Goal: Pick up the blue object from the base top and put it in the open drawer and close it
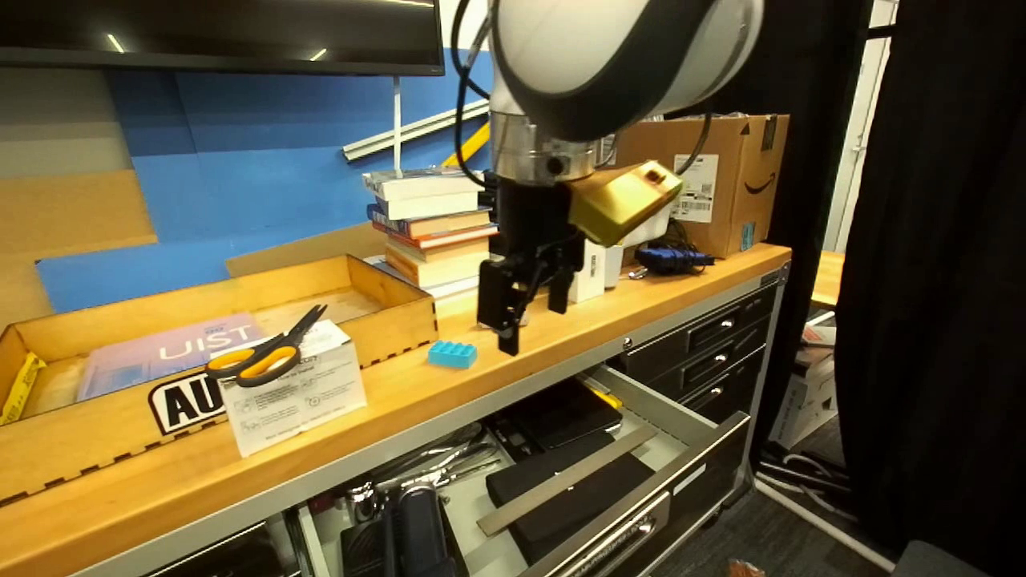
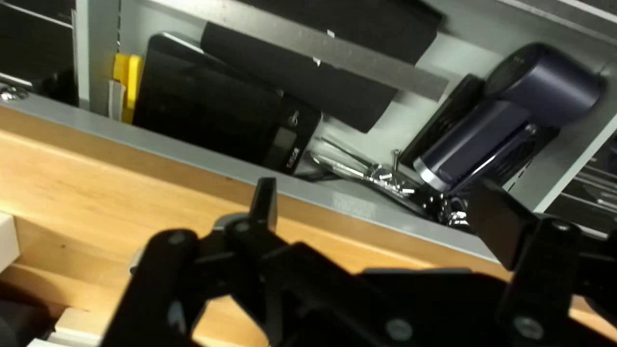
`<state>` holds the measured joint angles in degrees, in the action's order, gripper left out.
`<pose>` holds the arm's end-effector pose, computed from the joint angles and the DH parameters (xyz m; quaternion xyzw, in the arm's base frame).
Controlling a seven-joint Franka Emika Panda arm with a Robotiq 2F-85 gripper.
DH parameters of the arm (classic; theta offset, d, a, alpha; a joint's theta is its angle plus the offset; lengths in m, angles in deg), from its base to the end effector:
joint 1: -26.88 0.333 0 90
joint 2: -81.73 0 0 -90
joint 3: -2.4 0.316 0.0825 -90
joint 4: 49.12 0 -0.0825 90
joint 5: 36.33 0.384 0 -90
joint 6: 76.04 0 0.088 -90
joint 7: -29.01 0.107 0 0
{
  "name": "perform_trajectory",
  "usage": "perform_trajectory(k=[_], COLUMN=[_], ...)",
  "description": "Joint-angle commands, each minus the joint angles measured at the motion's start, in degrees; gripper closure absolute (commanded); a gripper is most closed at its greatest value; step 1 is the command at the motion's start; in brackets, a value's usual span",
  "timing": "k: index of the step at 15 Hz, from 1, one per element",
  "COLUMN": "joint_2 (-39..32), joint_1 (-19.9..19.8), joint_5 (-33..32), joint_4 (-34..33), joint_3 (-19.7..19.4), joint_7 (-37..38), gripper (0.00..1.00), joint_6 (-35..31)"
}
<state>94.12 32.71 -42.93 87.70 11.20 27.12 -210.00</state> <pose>0.4655 0.1208 0.4182 0.9787 0.1785 0.0873 0.0517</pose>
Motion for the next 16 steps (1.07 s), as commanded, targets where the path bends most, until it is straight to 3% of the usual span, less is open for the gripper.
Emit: perform_trajectory(k=[1, 6, 12, 16], joint_2=[-12.17, -21.40, -26.31, -28.85], joint_1=[-0.60, 0.73, 0.06, -0.04], joint_5=[-5.29, -7.70, -3.54, 0.01], joint_4=[-9.88, -16.73, -19.05, -20.80], joint_3=[1.45, -1.19, -4.11, -3.88], joint_7=[9.43, 12.48, 11.01, 9.08], gripper=[0.00, 0.00, 0.00, 0.00], joint_6=[-6.31, -8.52, -13.32, -14.75])
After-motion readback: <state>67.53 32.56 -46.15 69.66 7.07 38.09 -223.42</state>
